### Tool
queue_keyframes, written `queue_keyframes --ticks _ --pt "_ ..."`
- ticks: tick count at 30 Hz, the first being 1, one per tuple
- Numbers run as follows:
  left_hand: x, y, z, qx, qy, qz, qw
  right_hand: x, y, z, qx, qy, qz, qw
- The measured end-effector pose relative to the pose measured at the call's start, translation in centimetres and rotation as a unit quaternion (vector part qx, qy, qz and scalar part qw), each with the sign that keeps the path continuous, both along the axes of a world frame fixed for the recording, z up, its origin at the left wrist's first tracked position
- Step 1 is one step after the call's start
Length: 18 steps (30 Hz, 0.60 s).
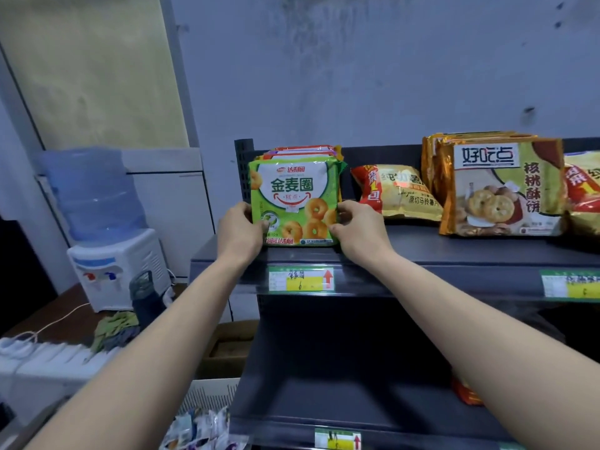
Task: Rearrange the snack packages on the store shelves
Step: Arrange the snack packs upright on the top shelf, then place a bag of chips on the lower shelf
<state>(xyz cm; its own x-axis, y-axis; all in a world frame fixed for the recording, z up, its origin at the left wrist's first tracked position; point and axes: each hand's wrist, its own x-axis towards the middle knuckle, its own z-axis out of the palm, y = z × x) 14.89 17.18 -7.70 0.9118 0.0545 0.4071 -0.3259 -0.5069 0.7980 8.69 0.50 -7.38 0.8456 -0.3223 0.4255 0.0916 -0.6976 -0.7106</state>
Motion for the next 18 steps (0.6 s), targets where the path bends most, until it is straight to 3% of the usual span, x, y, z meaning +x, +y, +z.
queue_keyframes --ticks 3,6,11,14,18 --pt "-0.5 -0.1 0.1 -0.001 -0.017 0.028 0.999 -0.4 -0.3 0.1 0.000 -0.002 0.005 1.000" --pt "-2.0 -1.0 1.0 0.003 -0.118 0.068 0.991 -1.0 -1.3 0.6 0.003 -0.022 -0.006 1.000" --pt "-5.6 -6.8 2.8 0.017 -0.201 -0.058 0.978 -1.9 -5.6 1.5 0.001 -0.020 -0.064 0.998" --pt "-6.0 -11.3 2.9 0.075 -0.148 -0.151 0.975 -2.3 -8.3 2.0 -0.011 0.015 -0.084 0.996" --pt "-4.5 -15.4 3.0 0.109 -0.021 -0.169 0.979 -1.8 -10.7 2.5 -0.025 0.083 -0.082 0.993"
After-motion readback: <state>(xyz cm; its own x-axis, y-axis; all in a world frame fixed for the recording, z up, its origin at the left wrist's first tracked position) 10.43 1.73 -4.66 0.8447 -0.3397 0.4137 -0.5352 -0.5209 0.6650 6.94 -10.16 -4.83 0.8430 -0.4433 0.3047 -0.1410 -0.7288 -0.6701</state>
